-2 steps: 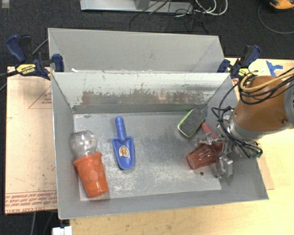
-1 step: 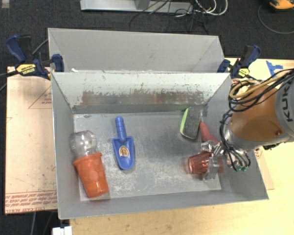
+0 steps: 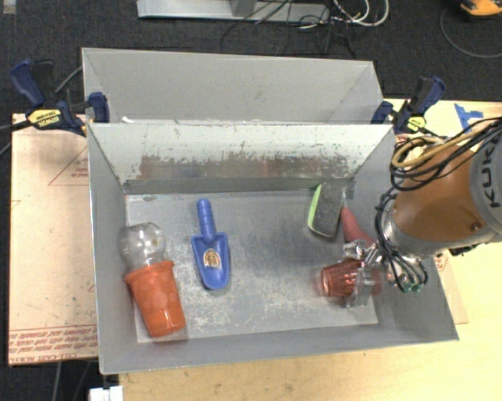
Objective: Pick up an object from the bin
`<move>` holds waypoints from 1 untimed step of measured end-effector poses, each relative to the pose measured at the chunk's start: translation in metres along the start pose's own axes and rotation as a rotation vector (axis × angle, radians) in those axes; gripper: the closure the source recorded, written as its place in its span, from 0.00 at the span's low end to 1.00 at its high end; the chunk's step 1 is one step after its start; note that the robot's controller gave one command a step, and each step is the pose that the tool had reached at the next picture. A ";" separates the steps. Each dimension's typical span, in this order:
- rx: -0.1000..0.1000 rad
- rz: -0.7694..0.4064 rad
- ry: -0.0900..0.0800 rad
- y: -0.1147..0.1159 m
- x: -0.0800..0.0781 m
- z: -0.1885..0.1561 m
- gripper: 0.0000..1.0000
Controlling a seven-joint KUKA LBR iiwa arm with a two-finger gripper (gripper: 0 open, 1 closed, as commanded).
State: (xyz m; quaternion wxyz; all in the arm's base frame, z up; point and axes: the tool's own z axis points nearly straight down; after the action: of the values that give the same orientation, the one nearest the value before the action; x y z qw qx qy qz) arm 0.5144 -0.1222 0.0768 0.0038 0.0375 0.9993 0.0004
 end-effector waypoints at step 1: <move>-0.001 -0.075 -0.003 -0.010 0.009 -0.120 1.00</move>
Offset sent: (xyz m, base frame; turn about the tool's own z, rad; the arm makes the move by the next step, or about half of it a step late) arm 0.0000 0.0000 0.0000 0.0000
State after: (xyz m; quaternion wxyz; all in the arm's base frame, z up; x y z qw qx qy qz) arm 0.5035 -0.1311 0.1963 0.0051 0.0000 1.0000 0.0005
